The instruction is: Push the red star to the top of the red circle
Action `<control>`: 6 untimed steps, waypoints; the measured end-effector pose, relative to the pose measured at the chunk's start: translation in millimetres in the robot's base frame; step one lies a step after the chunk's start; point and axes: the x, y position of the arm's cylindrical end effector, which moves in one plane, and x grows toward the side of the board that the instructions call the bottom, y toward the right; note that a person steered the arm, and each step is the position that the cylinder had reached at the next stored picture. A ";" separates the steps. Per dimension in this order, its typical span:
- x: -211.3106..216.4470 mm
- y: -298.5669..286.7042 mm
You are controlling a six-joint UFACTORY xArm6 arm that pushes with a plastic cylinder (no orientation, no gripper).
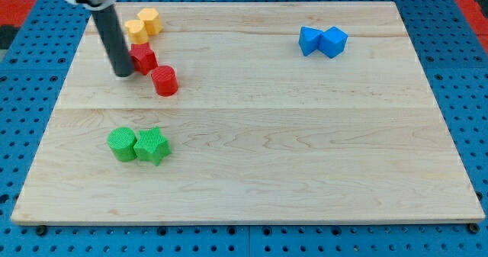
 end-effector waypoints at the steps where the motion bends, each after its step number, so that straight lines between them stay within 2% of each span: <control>1: -31.5 -25.3; 2: -43.1 0.8; 3: -30.1 48.1; 5: 13.2 66.6; 6: 13.7 63.8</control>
